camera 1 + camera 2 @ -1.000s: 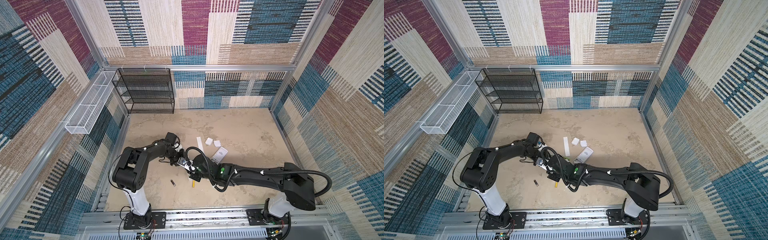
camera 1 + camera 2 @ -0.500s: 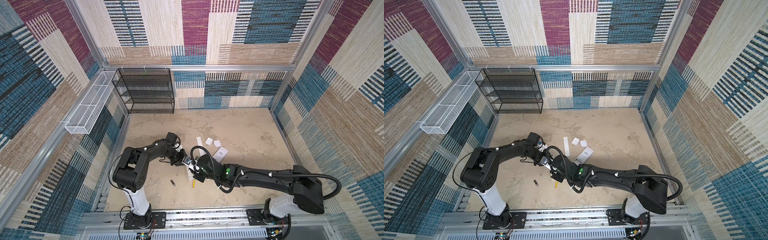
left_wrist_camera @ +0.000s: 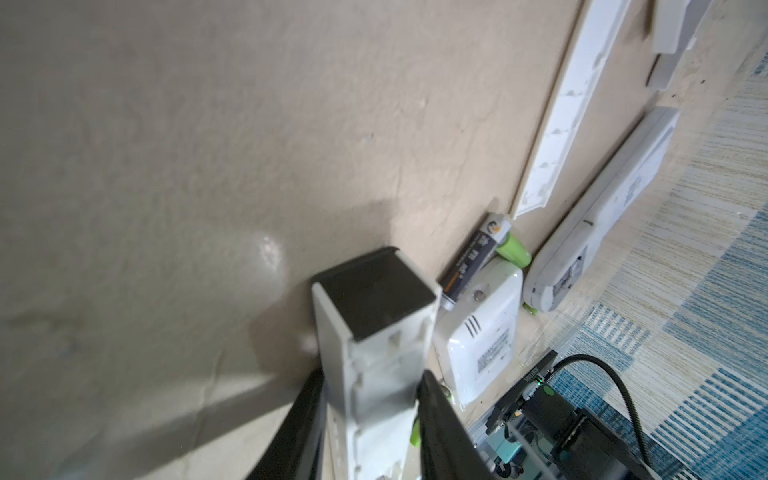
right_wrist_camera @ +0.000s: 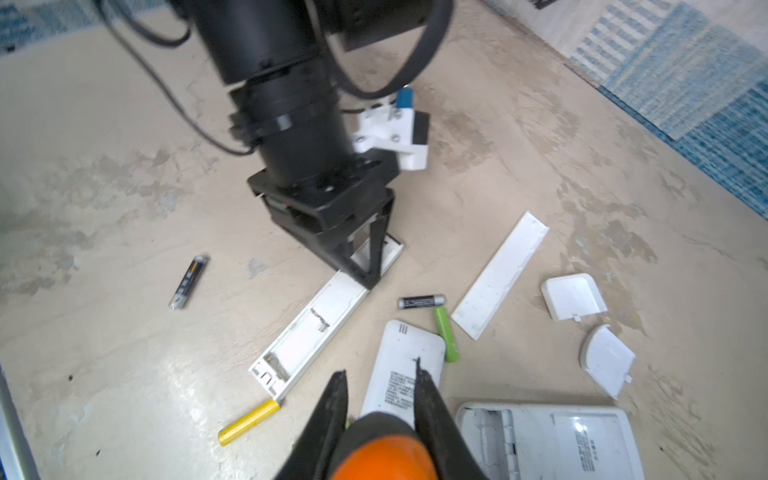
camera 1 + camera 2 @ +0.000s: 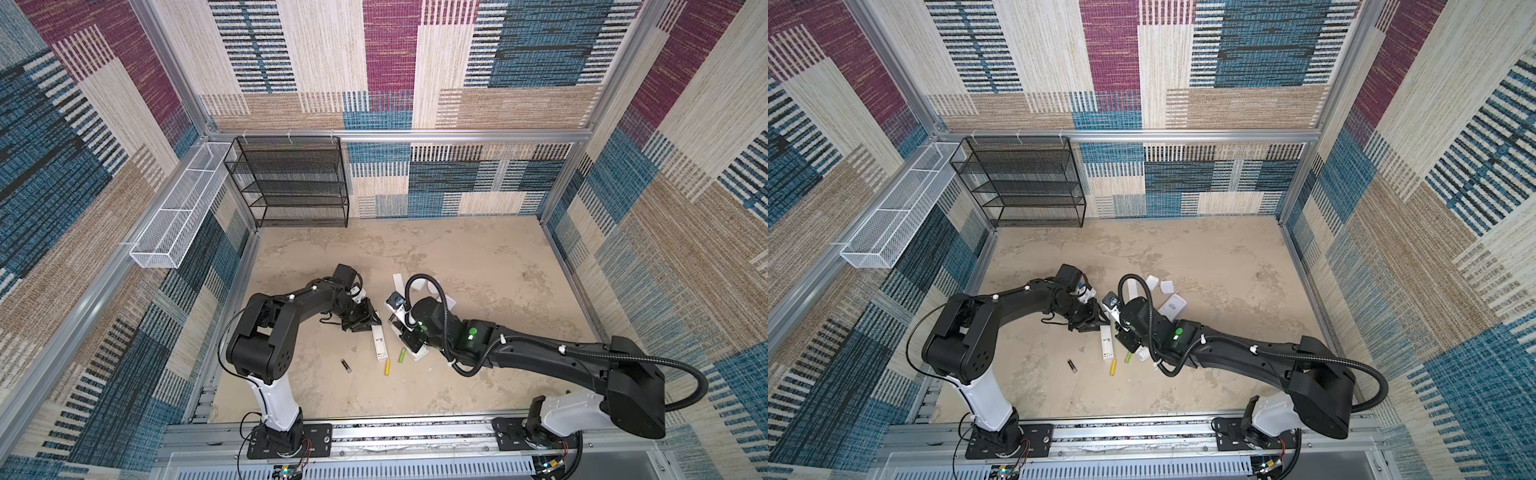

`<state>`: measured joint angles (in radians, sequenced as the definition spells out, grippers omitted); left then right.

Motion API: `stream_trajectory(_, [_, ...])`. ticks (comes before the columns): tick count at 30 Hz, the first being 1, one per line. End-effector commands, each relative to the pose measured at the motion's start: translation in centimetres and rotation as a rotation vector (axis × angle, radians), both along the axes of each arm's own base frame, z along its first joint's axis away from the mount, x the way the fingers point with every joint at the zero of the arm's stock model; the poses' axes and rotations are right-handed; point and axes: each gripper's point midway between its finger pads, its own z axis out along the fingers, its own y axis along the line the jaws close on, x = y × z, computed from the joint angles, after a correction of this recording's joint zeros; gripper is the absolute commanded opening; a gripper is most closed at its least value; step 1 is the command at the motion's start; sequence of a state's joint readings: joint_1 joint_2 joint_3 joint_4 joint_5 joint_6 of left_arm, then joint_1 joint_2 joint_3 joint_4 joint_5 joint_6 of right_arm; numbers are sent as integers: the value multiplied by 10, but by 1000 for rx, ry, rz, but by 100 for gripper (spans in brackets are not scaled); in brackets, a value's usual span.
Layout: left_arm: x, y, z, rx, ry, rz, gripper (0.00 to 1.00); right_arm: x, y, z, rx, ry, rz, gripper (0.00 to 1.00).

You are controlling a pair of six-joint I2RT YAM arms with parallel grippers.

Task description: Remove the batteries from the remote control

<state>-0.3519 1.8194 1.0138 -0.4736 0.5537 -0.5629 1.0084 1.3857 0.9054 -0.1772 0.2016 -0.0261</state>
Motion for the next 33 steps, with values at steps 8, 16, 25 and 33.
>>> stream_trajectory(8, [-20,46,-1,285,50,19,56,38,-91,-11,81,337,-385,0])
stream_trajectory(16, [-16,41,18,259,-2,2,100,44,-178,-51,62,549,-697,0])
stream_trajectory(25, [-14,59,62,318,-155,-11,100,35,-223,-120,-6,729,-839,9])
stream_trajectory(33, [-19,93,106,442,-337,3,99,49,-230,-137,-13,711,-890,38])
